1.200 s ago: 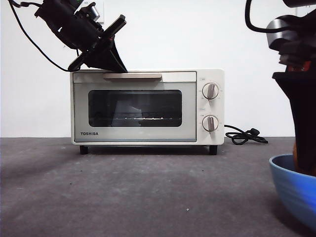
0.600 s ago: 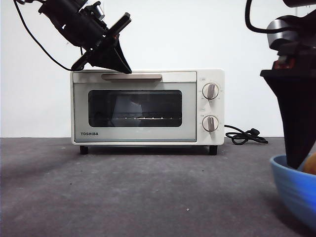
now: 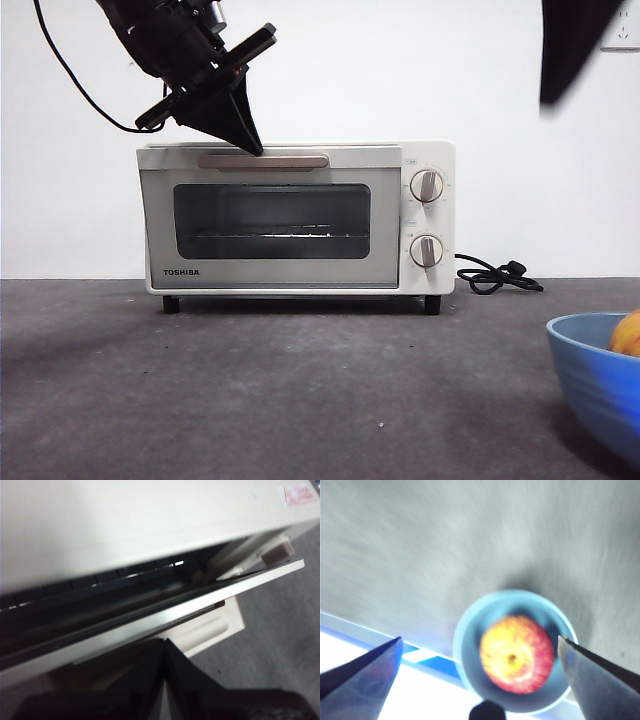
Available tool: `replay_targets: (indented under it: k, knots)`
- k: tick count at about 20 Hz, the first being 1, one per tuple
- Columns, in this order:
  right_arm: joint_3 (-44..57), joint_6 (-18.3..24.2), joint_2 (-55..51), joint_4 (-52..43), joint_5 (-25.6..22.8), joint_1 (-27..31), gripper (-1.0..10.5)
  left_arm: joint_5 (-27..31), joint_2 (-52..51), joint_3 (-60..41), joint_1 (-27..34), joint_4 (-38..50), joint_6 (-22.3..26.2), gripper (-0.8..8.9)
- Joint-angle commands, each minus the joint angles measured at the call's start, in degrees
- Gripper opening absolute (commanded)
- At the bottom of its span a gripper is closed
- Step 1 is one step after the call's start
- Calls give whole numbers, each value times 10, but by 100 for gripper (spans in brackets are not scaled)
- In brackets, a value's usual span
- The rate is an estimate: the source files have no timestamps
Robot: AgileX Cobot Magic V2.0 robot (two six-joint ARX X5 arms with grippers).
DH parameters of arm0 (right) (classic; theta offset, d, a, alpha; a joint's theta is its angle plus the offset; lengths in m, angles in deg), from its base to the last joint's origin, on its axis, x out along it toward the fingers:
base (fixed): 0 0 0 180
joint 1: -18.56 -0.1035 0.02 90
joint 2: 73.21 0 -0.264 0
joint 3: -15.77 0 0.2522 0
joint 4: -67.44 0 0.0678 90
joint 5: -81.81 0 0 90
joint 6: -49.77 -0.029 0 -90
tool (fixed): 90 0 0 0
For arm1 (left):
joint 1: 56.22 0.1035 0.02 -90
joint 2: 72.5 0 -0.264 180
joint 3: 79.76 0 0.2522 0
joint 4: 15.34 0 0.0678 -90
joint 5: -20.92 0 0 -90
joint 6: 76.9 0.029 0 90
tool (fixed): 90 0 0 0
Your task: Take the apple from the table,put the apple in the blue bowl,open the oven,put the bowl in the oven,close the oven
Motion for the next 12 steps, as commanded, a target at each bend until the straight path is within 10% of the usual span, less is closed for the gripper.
replay_targets:
  k: [1, 5, 12]
  knots:
    - [-39, -5, -30, 18, -2, 0, 482, 24, 32, -22, -1, -35, 17, -6]
    - [-85, -3, -81, 45, -41, 0, -26, 23, 32, -23, -1, -45, 22, -6]
    - [-96, -5, -129, 109, -80, 0, -8, 37, 31, -27, -24, -52, 26, -6]
